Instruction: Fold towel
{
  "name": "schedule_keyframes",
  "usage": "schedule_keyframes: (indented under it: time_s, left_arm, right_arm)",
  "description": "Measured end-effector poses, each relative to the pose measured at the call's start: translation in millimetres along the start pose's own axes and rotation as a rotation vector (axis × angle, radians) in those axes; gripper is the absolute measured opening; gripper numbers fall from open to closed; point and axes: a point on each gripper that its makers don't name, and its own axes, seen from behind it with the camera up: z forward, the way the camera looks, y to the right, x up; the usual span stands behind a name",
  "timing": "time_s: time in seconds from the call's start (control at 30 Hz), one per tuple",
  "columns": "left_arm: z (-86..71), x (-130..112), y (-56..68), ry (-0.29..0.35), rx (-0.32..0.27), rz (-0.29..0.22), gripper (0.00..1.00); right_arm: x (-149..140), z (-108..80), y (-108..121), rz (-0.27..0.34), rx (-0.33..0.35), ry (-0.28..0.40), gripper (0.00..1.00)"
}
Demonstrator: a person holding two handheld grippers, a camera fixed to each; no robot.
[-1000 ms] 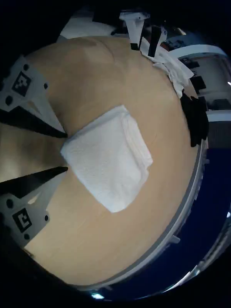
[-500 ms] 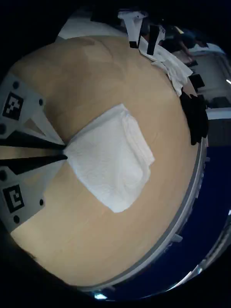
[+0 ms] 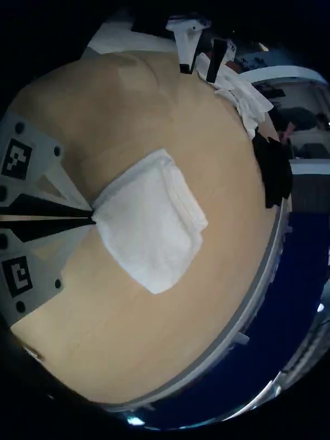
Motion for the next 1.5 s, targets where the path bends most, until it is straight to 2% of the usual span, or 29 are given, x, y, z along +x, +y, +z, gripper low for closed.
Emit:
schedule_keyframes:
  time_s: [0.5,0.77,1.03,1.5]
  left_arm:
    - [-1.8,21.6,8.8,0.036,-0.013,0.019,0.96]
    - [-2.2,30.6,11.2,0.052,-0.024,0.028,0.96]
    - [-2.5,34.6,13.0,0.059,-0.033,0.037,0.96]
    - [-3.6,37.7,17.6,0.059,-0.041,0.055,0.96]
  right_arm:
    - [94.0,-59.7,34.9,-0.069,-0.084,0.156,0.04]
    - [126.7,-94.0,46.1,-0.086,-0.123,0.210,0.04]
    - [130.2,-114.7,63.9,-0.064,-0.159,0.228,0.04]
    - [107.7,-150.5,109.3,-0.027,-0.228,0.221,0.03]
